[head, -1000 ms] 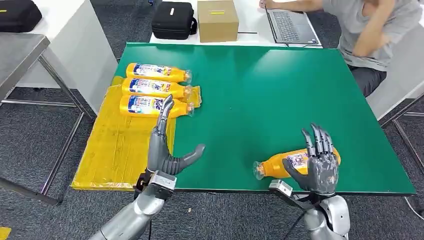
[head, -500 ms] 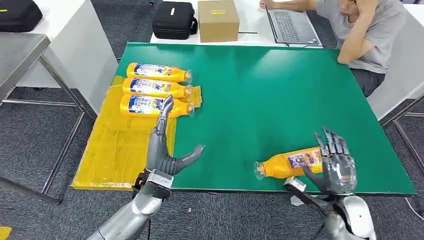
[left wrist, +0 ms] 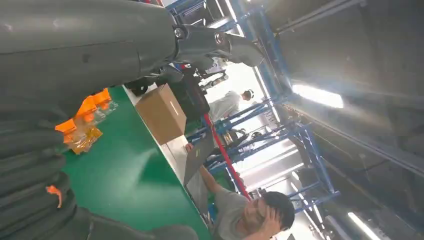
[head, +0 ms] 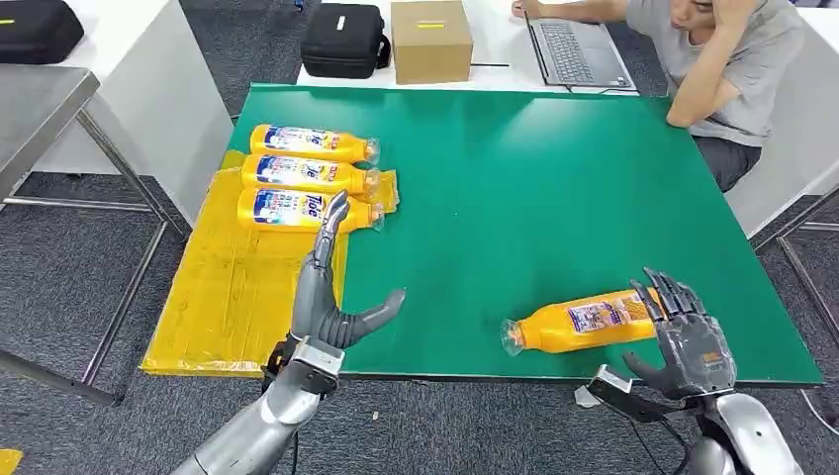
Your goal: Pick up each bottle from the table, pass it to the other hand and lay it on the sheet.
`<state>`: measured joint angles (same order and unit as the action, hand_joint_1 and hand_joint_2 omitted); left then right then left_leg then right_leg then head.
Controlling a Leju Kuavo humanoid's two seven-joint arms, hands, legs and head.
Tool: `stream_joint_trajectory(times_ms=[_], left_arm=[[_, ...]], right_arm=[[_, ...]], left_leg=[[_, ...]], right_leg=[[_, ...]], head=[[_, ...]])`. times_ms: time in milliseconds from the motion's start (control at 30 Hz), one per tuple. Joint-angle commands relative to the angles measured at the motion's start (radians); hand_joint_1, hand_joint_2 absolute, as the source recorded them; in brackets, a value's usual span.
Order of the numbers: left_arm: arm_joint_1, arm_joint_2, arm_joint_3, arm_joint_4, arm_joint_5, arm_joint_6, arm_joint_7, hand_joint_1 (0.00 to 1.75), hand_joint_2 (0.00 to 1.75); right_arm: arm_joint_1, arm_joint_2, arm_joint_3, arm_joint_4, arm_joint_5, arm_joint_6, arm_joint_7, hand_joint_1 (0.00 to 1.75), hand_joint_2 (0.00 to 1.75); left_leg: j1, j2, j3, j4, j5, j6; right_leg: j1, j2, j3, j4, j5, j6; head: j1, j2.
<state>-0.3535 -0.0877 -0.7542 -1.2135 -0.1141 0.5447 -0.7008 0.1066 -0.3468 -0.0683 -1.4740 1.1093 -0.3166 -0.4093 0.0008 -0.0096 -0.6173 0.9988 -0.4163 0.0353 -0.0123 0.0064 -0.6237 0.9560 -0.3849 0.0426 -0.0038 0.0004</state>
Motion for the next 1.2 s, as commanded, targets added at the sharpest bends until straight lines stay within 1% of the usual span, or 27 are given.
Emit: stream_joint_trajectory(times_ms=[33, 67, 100, 133, 167, 200, 233, 267, 300, 367, 400, 467, 500, 533, 567, 600, 667, 700, 733, 767, 867, 933, 967, 1000, 1067, 1167, 1200], left_arm=[[-0.016, -0.013, 0.008, 0.05, -0.006, -0.018, 0.003, 0.0, 1.75], [-0.016, -0.014, 0.007, 0.051, -0.007, -0.019, 0.003, 0.0, 1.75], [-0.016, -0.016, 0.007, 0.052, -0.007, -0.021, 0.003, 0.0, 1.75], [-0.016, -0.016, 0.007, 0.052, -0.007, -0.021, 0.003, 0.0, 1.75], [-0.016, -0.016, 0.007, 0.052, -0.007, -0.021, 0.003, 0.0, 1.75], [-0.017, -0.018, 0.008, 0.055, -0.006, -0.027, 0.003, 0.0, 1.75], [-0.017, -0.019, 0.008, 0.058, -0.007, -0.031, 0.003, 0.0, 1.75], [-0.018, -0.022, 0.008, 0.062, -0.007, -0.036, 0.003, 0.0, 1.75], [-0.019, -0.025, 0.008, 0.066, -0.009, -0.036, 0.003, 0.0, 1.75], [-0.019, -0.025, 0.008, 0.066, -0.009, -0.036, 0.003, 0.0, 1.75], [-0.02, -0.027, 0.008, 0.069, -0.009, -0.036, 0.003, 0.0, 1.75], [-0.021, -0.028, 0.008, 0.072, -0.009, -0.038, 0.003, 0.0, 1.75], [-0.024, -0.03, 0.008, 0.075, -0.007, -0.044, 0.003, 0.0, 1.75], [-0.024, -0.03, 0.009, 0.076, -0.007, -0.044, 0.003, 0.0, 1.75], [-0.024, -0.03, 0.009, 0.076, -0.007, -0.044, 0.003, 0.0, 1.75], [-0.024, -0.03, 0.009, 0.076, -0.007, -0.044, 0.003, 0.0, 1.75], [-0.024, -0.03, 0.009, 0.076, -0.007, -0.044, 0.003, 0.0, 1.75], [-0.027, -0.032, 0.008, 0.079, -0.007, -0.044, 0.003, 0.0, 1.75], [-0.027, -0.032, 0.008, 0.079, -0.007, -0.044, 0.003, 0.0, 1.75], [-0.03, -0.034, 0.006, 0.084, -0.008, -0.045, 0.003, 0.0, 1.75], [-0.033, -0.033, 0.002, 0.086, -0.006, -0.046, 0.003, 0.0, 1.75], [-0.036, -0.035, -0.001, 0.086, -0.004, -0.05, 0.003, 0.0, 1.75], [-0.037, -0.036, -0.002, 0.088, -0.003, -0.051, 0.003, 0.0, 1.75], [-0.037, -0.036, -0.002, 0.088, -0.003, -0.051, 0.003, 0.0, 1.75], [-0.042, -0.038, -0.004, 0.093, -0.003, -0.052, 0.003, 0.0, 1.75], [-0.044, -0.038, -0.007, 0.094, -0.002, -0.052, 0.003, 0.0, 1.75], [-0.046, -0.038, -0.008, 0.094, -0.002, -0.049, 0.003, 0.0, 1.75]], right_arm=[[-0.057, -0.029, 0.069, 0.032, -0.014, 0.076, -0.001, 0.0, 1.75], [-0.066, -0.026, 0.076, 0.043, -0.014, 0.084, -0.003, 0.0, 1.75], [-0.072, -0.023, 0.081, 0.048, -0.014, 0.087, -0.005, 0.0, 1.75], [-0.072, -0.023, 0.081, 0.048, -0.014, 0.087, -0.005, 0.0, 1.75], [-0.072, -0.023, 0.081, 0.048, -0.014, 0.087, -0.005, 0.0, 1.75], [-0.088, -0.017, 0.092, 0.066, -0.01, 0.094, -0.006, 0.0, 1.75], [-0.098, -0.014, 0.099, 0.08, -0.006, 0.104, -0.006, 0.0, 1.75], [-0.11, -0.009, 0.104, 0.093, -0.003, 0.109, -0.006, 0.0, 1.75], [-0.123, -0.003, 0.111, 0.112, 0.001, 0.117, -0.005, 0.0, 1.75], [-0.123, -0.003, 0.111, 0.112, 0.001, 0.117, -0.005, 0.0, 1.75], [-0.135, -0.002, 0.115, 0.133, 0.004, 0.121, -0.005, 0.0, 1.75], [-0.146, -0.005, 0.119, 0.156, 0.007, 0.124, -0.007, 0.0, 1.75], [-0.16, -0.01, 0.127, 0.181, 0.014, 0.114, -0.016, 0.0, 1.75], [-0.162, -0.01, 0.128, 0.185, 0.014, 0.113, -0.018, 0.0, 1.75], [-0.162, -0.01, 0.128, 0.185, 0.014, 0.113, -0.018, 0.0, 1.75], [-0.162, -0.01, 0.128, 0.185, 0.014, 0.113, -0.018, 0.0, 1.75], [-0.162, -0.01, 0.128, 0.185, 0.014, 0.113, -0.018, 0.0, 1.75], [-0.169, -0.011, 0.133, 0.197, 0.018, 0.111, -0.021, 0.0, 1.75], [-0.169, -0.011, 0.133, 0.197, 0.018, 0.111, -0.021, 0.0, 1.75], [-0.196, -0.001, 0.149, 0.235, 0.021, 0.113, -0.027, 0.0, 1.75], [-0.23, 0.011, 0.172, 0.287, 0.034, 0.107, -0.029, 0.0, 1.75], [-0.251, 0.01, 0.184, 0.317, 0.041, 0.103, -0.027, 0.0, 1.75], [-0.257, 0.007, 0.188, 0.326, 0.043, 0.103, -0.027, 0.0, 1.75], [-0.257, 0.007, 0.188, 0.326, 0.043, 0.103, -0.027, 0.0, 1.75], [-0.27, 0.002, 0.189, 0.348, 0.039, 0.105, -0.03, 0.0, 1.75], [-0.279, 0.0, 0.197, 0.368, 0.034, 0.103, -0.037, 0.0, 1.75], [-0.281, 0.0, 0.199, 0.376, 0.032, 0.099, -0.039, 0.0, 1.75]], left_leg=[[0.0, 0.003, 0.008, 0.0, -0.004, -0.002], [0.0, 0.003, 0.005, -0.001, -0.002, -0.001], [0.0, 0.003, 0.007, -0.001, -0.003, -0.002], [0.0, 0.003, 0.005, -0.001, -0.002, -0.001], [0.0, 0.004, 0.008, -0.001, -0.003, -0.002], [0.001, 0.003, 0.006, -0.001, -0.002, -0.002], [0.0, 0.004, 0.009, -0.001, -0.004, -0.002], [0.0, 0.003, 0.005, -0.001, -0.002, -0.002], [0.0, 0.003, 0.008, -0.001, -0.003, -0.002], [0.001, 0.003, 0.004, -0.001, -0.001, -0.001], [0.001, 0.003, 0.007, -0.001, -0.002, -0.002], [0.0, 0.003, 0.007, -0.001, -0.002, -0.002], [0.001, 0.003, 0.005, -0.001, -0.002, -0.001], [0.001, 0.003, 0.007, -0.001, -0.003, -0.002], [0.001, 0.003, 0.005, -0.001, -0.002, -0.001], [0.001, 0.003, 0.007, -0.001, -0.003, -0.002], [0.0, 0.002, 0.004, -0.001, -0.001, -0.001], [0.0, 0.002, 0.008, -0.001, -0.003, -0.002], [0.0, 0.002, 0.006, -0.001, -0.002, -0.001], [0.001, 0.002, 0.004, -0.001, -0.001, -0.001], [0.0, 0.005, 0.009, -0.001, -0.003, -0.002], [0.001, 0.004, 0.005, -0.001, -0.001, -0.001], [0.0, 0.004, 0.007, -0.001, -0.002, -0.002], [0.001, 0.003, 0.006, -0.001, -0.002, -0.002], [0.001, 0.003, 0.007, -0.001, -0.003, -0.002], [0.0, 0.002, 0.004, -0.001, -0.001, 0.0], [0.0, 0.003, 0.007, -0.001, -0.002, -0.001]], right_leg=[[0.0, 0.001, 0.007, 0.0, -0.003, -0.002], [0.0, 0.002, 0.004, -0.001, -0.001, -0.001], [0.0, 0.002, 0.006, -0.001, -0.002, -0.002], [0.001, 0.002, 0.004, -0.001, -0.001, -0.001], [0.0, 0.003, 0.007, 0.0, -0.002, -0.002], [0.001, 0.002, 0.005, -0.001, -0.001, -0.002], [0.0, 0.003, 0.008, 0.0, -0.003, -0.002], [0.001, 0.002, 0.005, -0.001, -0.001, -0.001], [0.001, 0.002, 0.007, -0.001, -0.002, -0.002], [0.001, 0.002, 0.004, -0.001, 0.0, -0.001], [0.001, 0.002, 0.006, -0.001, -0.001, -0.002], [0.001, 0.002, 0.006, -0.001, -0.002, -0.002], [0.001, 0.002, 0.005, -0.001, -0.001, -0.001], [0.001, 0.002, 0.007, -0.001, -0.002, -0.002], [0.001, 0.002, 0.005, -0.002, -0.001, -0.001], [0.001, 0.002, 0.007, -0.001, -0.002, -0.002], [0.001, 0.001, 0.004, -0.001, -0.001, -0.001], [0.001, 0.001, 0.008, -0.001, -0.003, -0.002], [0.001, 0.001, 0.005, -0.001, -0.001, -0.001], [0.001, 0.001, 0.004, -0.001, -0.001, -0.001], [0.001, 0.003, 0.007, -0.001, -0.002, -0.002], [0.001, 0.003, 0.004, -0.001, 0.0, -0.001], [0.001, 0.003, 0.006, -0.001, -0.001, -0.002], [0.001, 0.002, 0.005, -0.001, -0.001, -0.002], [0.001, 0.002, 0.007, -0.001, -0.002, -0.002], [0.001, 0.001, 0.004, -0.001, -0.001, -0.001], [0.0, 0.002, 0.006, -0.001, -0.002, -0.001]], head=[[0.0, 0.0], [0.0, 0.0], [0.0, 0.0], [0.0, 0.0], [0.0, 0.0], [0.0, 0.0], [0.0, 0.0], [0.0, 0.0], [0.0, 0.0], [0.0, 0.0], [0.0, 0.0], [0.0, 0.0], [0.0, 0.0], [0.0, 0.0], [0.0, 0.0], [0.0, 0.0], [0.0, 0.0], [0.0, 0.0], [0.0, 0.0], [0.0, 0.0], [0.0, 0.0], [0.0, 0.0], [0.0, 0.0], [0.0, 0.0], [0.0, 0.0], [0.0, 0.0], [0.0, 0.0]])
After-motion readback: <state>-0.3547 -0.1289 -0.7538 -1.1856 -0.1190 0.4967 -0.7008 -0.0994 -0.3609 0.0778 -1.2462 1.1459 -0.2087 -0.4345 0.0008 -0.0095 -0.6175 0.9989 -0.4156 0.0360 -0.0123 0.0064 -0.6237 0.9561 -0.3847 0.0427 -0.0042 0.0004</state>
